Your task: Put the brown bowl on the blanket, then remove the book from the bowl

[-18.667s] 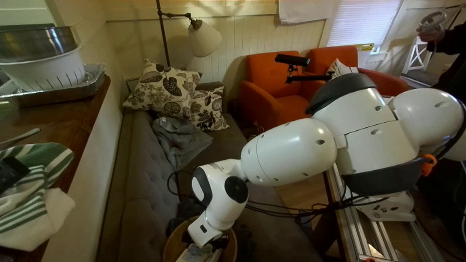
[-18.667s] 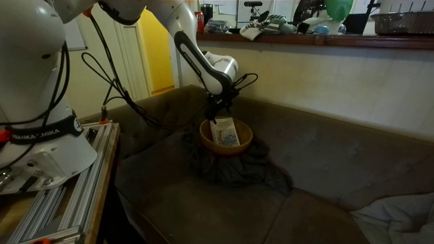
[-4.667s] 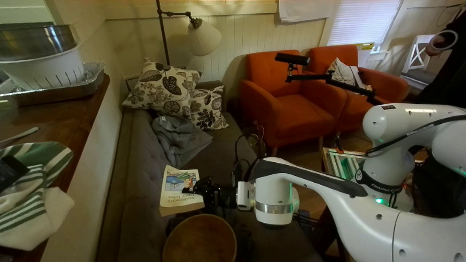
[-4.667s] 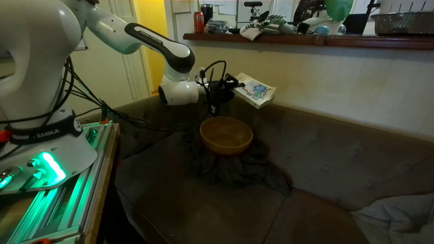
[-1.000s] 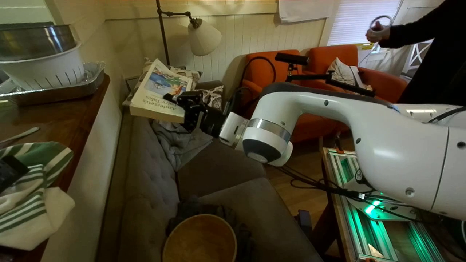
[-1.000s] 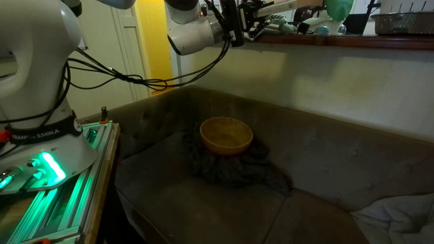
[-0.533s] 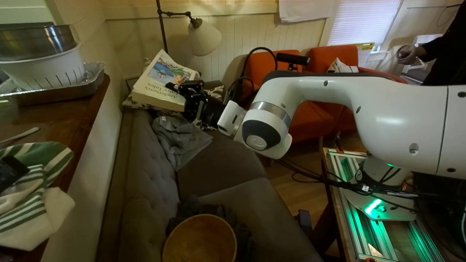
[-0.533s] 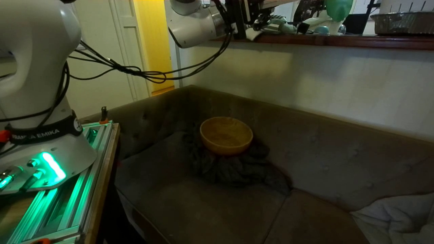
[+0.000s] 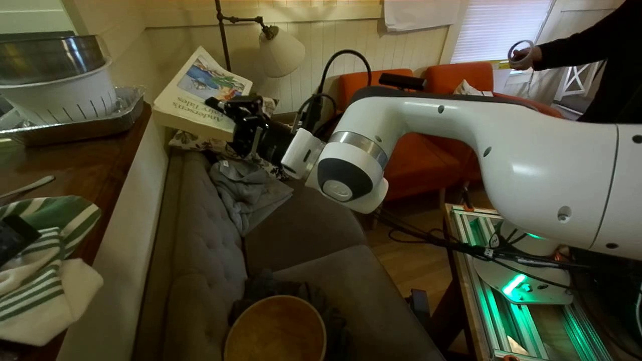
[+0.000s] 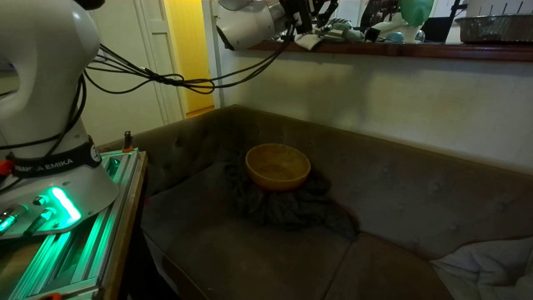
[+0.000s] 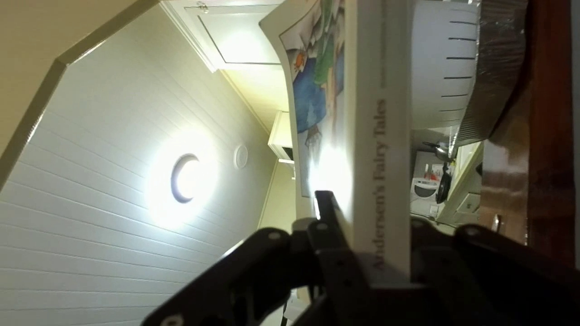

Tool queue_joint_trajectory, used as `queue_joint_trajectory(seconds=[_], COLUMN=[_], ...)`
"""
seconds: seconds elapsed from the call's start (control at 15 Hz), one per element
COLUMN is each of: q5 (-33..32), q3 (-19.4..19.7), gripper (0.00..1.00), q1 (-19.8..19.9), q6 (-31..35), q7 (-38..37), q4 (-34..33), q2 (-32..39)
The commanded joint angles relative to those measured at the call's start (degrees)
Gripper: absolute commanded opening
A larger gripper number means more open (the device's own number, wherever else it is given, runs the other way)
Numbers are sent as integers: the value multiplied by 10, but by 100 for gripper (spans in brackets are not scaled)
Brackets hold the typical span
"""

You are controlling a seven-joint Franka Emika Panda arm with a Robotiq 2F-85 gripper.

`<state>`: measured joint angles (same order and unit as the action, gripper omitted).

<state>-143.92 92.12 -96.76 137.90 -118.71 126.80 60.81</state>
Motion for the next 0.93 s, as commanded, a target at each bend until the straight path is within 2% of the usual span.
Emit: queue_joint_trajectory(seconds=[0.0, 0.13, 0.2, 0.27, 0.33, 0.4, 0.47, 0.53, 0.6, 0.67, 0.73, 0.8, 0.87], q5=[0, 0, 0, 0, 0, 0, 0, 0, 0, 0, 0, 0, 1], q3=[20, 17, -12, 14, 13, -17, 16, 17, -21, -27, 11, 11, -21], gripper=[6, 6, 6, 6, 6, 6, 6, 6, 6, 6, 6, 6, 6], q1=[27, 45, 44, 62, 69, 67, 86, 90, 93, 105, 123, 139, 147], q6=[41, 61, 9, 74, 80, 32, 97, 105, 60, 64, 131, 138, 94], q7=[3, 11, 116, 22, 30, 141, 51, 60, 165, 180, 93, 109, 214], q4=[-60, -96, -96, -127, -142, -141, -172, -185, -188, -206, -236, -248, -247], q2=[41, 45, -71, 46, 39, -79, 31, 20, -96, -105, -12, -39, -135])
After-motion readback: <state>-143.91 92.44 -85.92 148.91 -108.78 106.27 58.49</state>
